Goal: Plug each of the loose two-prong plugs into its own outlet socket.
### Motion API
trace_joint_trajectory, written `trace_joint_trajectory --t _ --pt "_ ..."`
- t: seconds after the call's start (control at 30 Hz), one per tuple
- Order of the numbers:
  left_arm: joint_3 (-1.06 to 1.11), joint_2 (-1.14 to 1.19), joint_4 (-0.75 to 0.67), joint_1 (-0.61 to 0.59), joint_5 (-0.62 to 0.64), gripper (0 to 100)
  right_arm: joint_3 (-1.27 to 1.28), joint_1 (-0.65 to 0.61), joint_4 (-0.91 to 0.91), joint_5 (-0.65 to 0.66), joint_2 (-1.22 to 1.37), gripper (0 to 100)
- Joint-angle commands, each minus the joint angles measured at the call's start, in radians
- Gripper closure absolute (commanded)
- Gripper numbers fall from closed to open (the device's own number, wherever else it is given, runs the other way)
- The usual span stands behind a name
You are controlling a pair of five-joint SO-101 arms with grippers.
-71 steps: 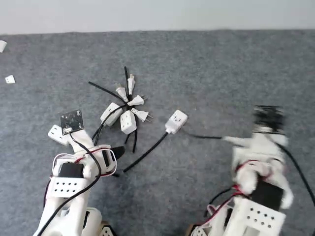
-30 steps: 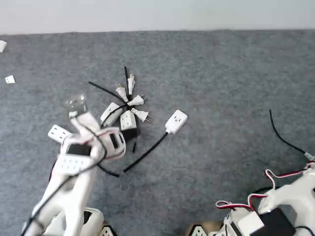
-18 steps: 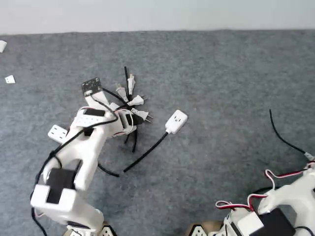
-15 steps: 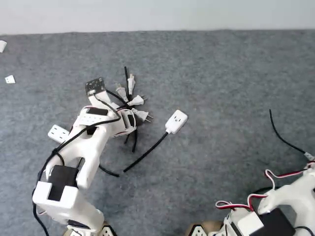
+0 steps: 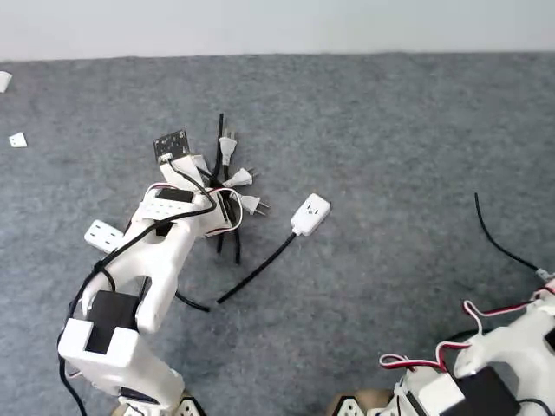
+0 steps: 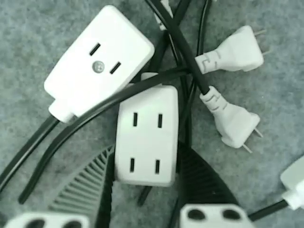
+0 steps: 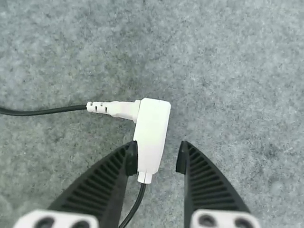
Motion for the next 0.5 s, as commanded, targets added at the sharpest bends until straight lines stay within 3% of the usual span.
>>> trace_joint_trajectory --t 0.0,0.1,0.33,0.47 --pt "-0.044 -0.035 0.069 0.005 -0.002 99 -0.005 -0.012 -0.015 -0.005 -0.051 87.0" --pt "0.024 -0.157 0.132 0.032 -0.017 99 -0.003 -0.012 -0.013 -0.006 -0.051 87.0" --pt "0.456 -0.606 0.002 0.149 -0.025 99 -0.003 -0.012 -0.013 -0.005 -0.051 87.0" --pt "0.653 -0.778 0.048 0.221 -0.15 99 -0.003 -0.01 -0.013 -0.003 -0.051 87.0"
